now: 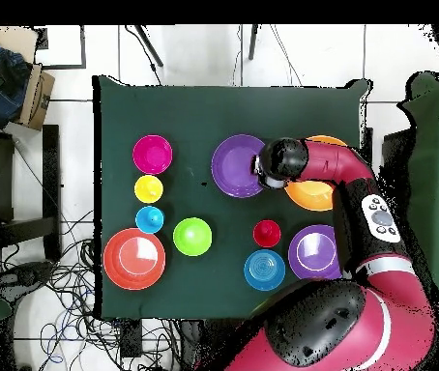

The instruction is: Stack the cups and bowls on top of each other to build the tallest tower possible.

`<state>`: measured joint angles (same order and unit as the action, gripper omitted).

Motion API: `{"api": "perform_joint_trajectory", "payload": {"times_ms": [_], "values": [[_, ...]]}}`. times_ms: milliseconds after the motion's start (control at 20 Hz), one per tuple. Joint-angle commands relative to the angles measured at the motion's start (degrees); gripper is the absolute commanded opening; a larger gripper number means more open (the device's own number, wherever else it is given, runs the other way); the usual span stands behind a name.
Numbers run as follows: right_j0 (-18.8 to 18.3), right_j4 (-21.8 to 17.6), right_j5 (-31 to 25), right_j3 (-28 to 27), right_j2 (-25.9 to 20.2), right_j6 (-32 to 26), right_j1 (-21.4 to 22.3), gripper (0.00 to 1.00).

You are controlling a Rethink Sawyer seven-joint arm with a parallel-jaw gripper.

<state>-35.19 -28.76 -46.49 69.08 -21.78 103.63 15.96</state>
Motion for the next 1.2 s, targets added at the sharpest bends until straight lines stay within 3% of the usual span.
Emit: {"api": "perform_joint_trajectory", "payload": {"times_ms": [50,550,1200], "values": [[1.10,-3.83,0.33,-1.33,-0.84,-9.05,-0.57,1.00],[1.09,-3.82,1.89,1.29,-0.28,-7.04,1.28,1.00],[2.38,-1.79,-0.33,2.81,-0.97,-5.08,5.50,1.00]]}}
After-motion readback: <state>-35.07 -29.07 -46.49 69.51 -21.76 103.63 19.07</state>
